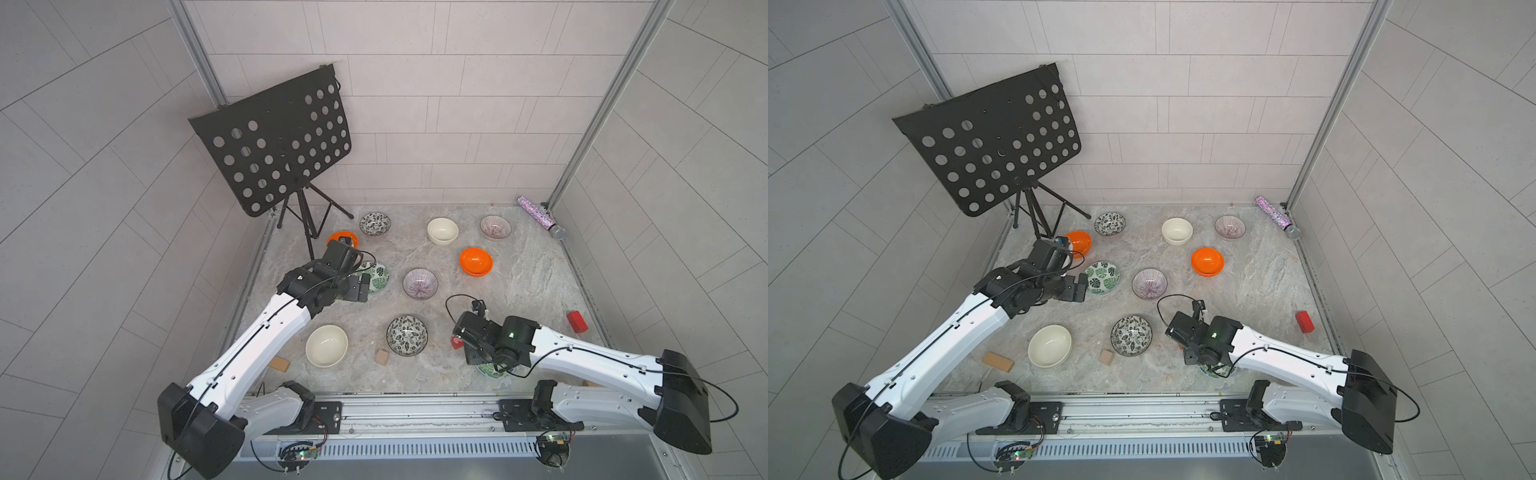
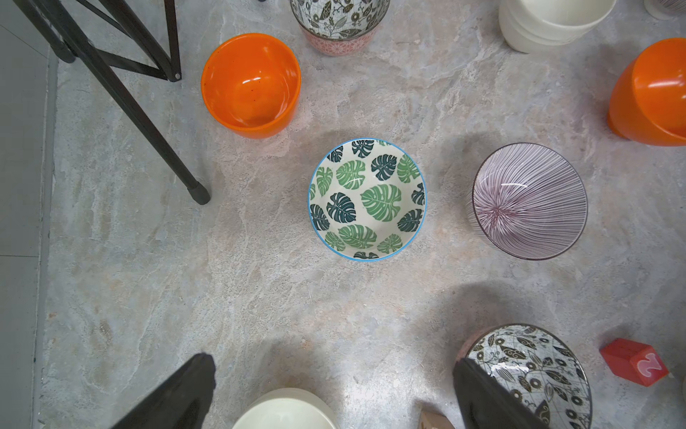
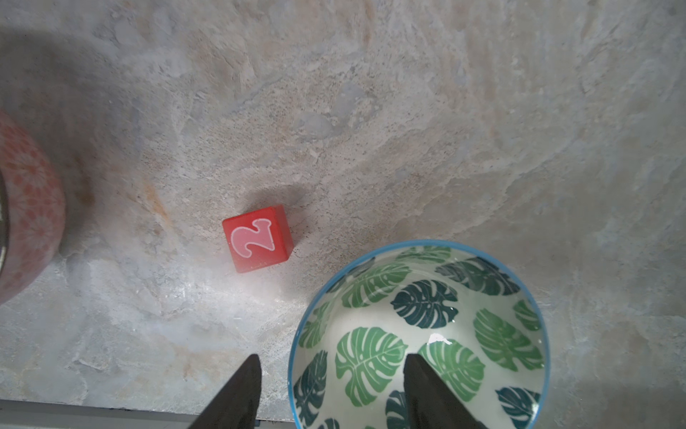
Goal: Stack the bowls
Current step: Pick up the bowl from the center of the board.
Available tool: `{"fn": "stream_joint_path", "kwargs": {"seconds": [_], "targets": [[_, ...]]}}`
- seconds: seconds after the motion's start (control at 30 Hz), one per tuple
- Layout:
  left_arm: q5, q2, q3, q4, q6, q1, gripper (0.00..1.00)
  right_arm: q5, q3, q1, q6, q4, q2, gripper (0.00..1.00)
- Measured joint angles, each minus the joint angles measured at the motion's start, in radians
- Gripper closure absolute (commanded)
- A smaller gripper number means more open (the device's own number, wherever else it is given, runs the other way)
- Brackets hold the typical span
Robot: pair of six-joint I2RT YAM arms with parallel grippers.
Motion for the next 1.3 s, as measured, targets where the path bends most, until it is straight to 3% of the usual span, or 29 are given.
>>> {"fn": "stream_joint_path", "kwargs": {"seconds": [0.2, 0.67, 0.93, 1.1, 1.3], "targets": [[-0.002, 0.002, 0.0, 0.0, -0.003, 0.0, 0.0, -0.008, -0.016, 0.032, 0.012, 0.043, 0.055, 0.48], [-0.005, -0.012, -0.01, 0.004, -0.03, 0.0, 0.0, 0.037, -0.04, 0.082, 0.079, 0.038, 0.072, 0.93], [-0.023, -0.009, -0.005, 0.014, -0.048, 0.0, 0.0, 0.125, 0.041, 0.084, 0.044, -0.112, 0.063, 1.0], [-0.002, 0.092, 0.075, 0.006, -0.055, 0.047, 0.0, 0.213, 0.29, 0.083, -0.102, -0.208, 0.122, 1.0], [0.162, 0.175, 0.184, 0.002, -0.062, 0.205, 0.0, 0.277, 0.514, 0.111, -0.531, -0.073, 0.217, 1.0]]}}
